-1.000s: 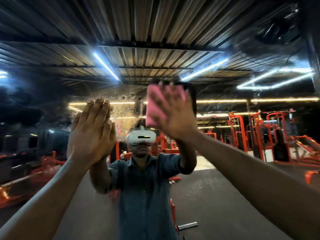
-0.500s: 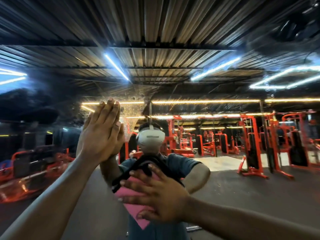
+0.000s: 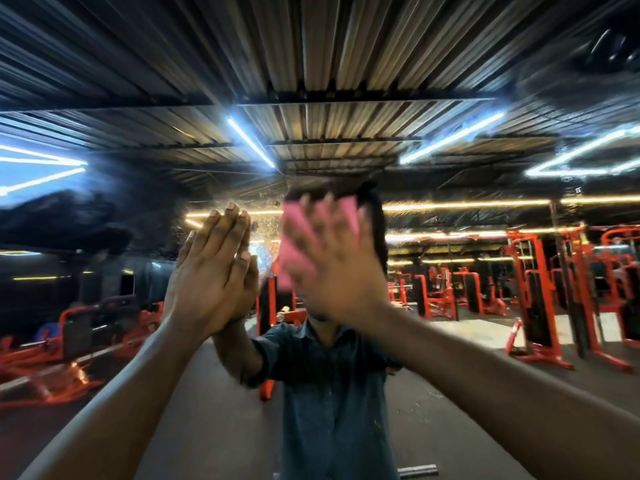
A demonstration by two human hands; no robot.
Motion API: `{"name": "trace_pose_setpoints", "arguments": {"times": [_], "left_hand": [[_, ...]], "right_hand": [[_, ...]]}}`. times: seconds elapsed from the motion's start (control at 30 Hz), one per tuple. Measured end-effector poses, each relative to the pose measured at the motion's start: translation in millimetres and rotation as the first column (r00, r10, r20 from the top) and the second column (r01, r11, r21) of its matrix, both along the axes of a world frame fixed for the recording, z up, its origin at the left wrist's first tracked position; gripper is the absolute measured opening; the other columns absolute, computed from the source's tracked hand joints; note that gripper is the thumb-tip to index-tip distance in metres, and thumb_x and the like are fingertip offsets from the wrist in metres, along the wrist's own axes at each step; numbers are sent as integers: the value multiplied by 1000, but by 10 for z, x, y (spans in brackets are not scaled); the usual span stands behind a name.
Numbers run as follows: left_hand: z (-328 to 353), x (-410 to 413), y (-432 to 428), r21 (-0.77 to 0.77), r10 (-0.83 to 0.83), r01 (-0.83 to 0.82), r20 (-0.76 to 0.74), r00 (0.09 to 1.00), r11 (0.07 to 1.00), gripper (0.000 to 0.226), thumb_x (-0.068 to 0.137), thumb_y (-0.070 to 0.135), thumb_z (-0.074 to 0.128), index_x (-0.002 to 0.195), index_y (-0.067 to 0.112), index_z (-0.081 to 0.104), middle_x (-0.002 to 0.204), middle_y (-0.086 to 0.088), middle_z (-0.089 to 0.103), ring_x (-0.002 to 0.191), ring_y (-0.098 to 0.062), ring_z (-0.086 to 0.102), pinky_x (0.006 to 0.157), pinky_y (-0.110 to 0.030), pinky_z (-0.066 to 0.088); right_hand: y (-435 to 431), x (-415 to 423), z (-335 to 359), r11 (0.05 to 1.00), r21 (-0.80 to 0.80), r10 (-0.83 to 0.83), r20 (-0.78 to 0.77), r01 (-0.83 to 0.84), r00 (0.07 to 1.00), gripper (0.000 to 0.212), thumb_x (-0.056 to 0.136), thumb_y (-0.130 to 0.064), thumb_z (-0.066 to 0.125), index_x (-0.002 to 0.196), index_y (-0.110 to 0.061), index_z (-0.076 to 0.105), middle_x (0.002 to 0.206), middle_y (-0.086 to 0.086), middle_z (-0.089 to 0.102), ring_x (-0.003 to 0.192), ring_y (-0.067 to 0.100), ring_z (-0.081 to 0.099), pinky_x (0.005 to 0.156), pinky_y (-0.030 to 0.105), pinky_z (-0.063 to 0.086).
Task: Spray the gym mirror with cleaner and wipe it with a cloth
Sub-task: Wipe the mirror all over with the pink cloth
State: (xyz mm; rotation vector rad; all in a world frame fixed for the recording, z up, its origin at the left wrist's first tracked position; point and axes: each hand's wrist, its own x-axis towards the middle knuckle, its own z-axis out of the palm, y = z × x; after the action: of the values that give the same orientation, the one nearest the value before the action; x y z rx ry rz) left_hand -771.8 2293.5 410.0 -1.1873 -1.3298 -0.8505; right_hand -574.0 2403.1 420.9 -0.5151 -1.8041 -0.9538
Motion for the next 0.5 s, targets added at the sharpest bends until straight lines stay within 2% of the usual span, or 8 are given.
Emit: {"name": "trace_pose_setpoints", "arguments": {"times": [0.1,0.17,0.2,0.27,0.33,0.37,0.43,0.5], "left_hand": [[11,122,-221,-54,-42,46,81,996,997,77,97,52,14,161,15,35,170,-4,28,158,-25,23,128,-44,12],[-12,109,-344,-29,-44,48,128,991,998,82,94,54,13,161,13,36,170,-6,28,158,-28,24,129,-48,13],[-19,40,-394,-17,-43,46,135,990,999,80,95,53,15,161,13,37,170,-6,29,157,-29,25,128,-49,14],[-39,-161,-466,-10,-22,24,142,990,1000,73,100,49,17,160,15,38,169,-7,31,157,-28,26,128,-51,18],[-64,-365,-538,6,14,-16,156,988,1000,72,99,47,19,158,12,43,166,-10,36,155,-29,30,126,-53,22],[-73,-442,-583,18,24,-27,164,986,999,74,98,47,19,156,10,45,165,-11,38,154,-30,32,125,-54,23],[-79,-534,-680,35,20,-26,185,983,999,77,96,49,17,157,10,43,166,-10,37,154,-30,32,125,-54,21],[-122,-673,-749,47,-11,2,205,979,999,80,94,50,16,158,10,42,166,-9,35,155,-30,30,126,-54,18]], "right_hand": [[-68,-119,-799,984,85,96,485,-156,869,72,105,-58,36,166,-33,8,175,4,5,160,29,-11,125,61,-9],[9,-164,-809,964,186,43,595,-190,802,68,104,-62,38,165,-39,16,174,-1,10,160,23,-10,126,57,-12],[30,-191,-654,960,205,33,589,-189,807,69,104,-63,38,165,-39,16,174,-2,11,160,23,-7,126,58,-13],[42,-216,-163,963,237,1,478,-130,878,76,101,-68,38,166,-35,13,173,1,14,159,30,6,125,64,-1],[55,-167,422,973,232,-45,231,-10,972,86,98,-72,36,166,-31,3,171,7,18,154,39,19,119,69,18],[76,-122,677,985,166,-47,66,36,997,86,99,-71,35,166,-31,-2,171,8,16,154,42,18,119,71,18],[106,-64,977,999,-14,-53,-252,51,966,77,102,-69,25,165,-34,0,174,8,6,158,40,7,122,70,9],[-7,-226,932,994,-104,-69,-393,30,917,71,104,-66,17,166,-33,0,174,9,1,160,37,0,123,70,6]]}}
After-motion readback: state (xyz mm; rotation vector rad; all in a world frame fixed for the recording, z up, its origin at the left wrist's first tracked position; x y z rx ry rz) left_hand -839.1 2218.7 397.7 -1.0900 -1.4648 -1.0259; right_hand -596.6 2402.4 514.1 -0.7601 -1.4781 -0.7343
